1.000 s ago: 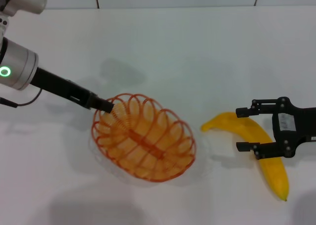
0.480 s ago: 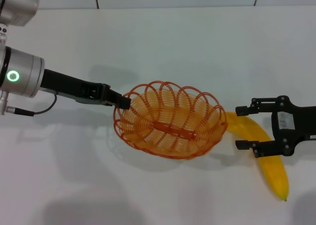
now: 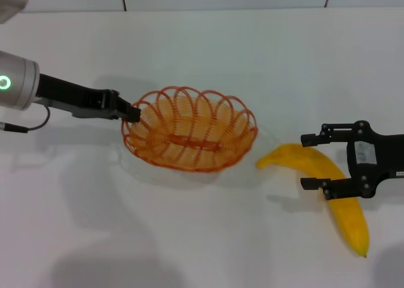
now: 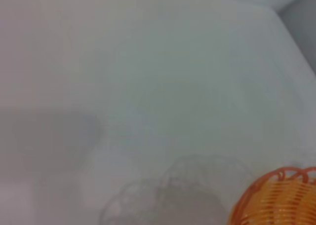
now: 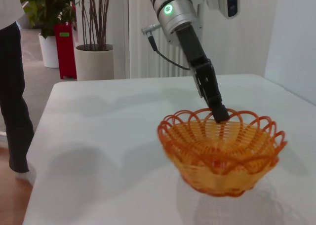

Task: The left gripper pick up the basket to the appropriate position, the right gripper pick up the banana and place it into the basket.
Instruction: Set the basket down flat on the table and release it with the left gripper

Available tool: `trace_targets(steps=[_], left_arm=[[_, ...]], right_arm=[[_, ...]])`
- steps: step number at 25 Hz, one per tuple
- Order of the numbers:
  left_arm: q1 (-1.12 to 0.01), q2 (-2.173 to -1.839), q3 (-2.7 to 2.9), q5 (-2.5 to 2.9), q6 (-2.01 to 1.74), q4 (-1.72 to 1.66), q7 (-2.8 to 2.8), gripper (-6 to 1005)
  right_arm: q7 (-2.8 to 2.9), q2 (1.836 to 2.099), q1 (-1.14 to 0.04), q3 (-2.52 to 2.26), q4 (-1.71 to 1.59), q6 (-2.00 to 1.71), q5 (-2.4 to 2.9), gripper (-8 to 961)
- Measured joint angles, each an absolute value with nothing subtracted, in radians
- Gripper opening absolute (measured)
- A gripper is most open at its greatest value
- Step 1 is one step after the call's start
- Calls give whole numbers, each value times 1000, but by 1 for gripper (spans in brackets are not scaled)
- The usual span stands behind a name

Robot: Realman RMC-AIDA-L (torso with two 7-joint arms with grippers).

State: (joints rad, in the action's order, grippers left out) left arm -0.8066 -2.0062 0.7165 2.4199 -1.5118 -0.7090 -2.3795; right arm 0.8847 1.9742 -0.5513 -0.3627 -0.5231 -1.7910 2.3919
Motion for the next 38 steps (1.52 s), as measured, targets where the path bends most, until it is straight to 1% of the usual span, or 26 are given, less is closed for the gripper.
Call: trace_targets(steps=[3, 16, 29, 38], left_arm=[[-813, -2003, 718, 2429, -1498, -704, -2403, 47], [-838, -2027, 721, 2528, -1483, -699, -2490, 46], [-859, -2030, 729, 2563, -1417, -608, -2511, 47], [-858, -2030, 728, 2557, -1416, -604, -2507, 46]], right_arm=[[885, 1974, -555, -365, -523, -1791, 2392, 756], [885, 1979, -557, -368, -523, -1792, 2391, 756], [885, 1981, -565, -368, -523, -1792, 2390, 755], [883, 1982, -566, -365, -523, -1792, 2390, 755]])
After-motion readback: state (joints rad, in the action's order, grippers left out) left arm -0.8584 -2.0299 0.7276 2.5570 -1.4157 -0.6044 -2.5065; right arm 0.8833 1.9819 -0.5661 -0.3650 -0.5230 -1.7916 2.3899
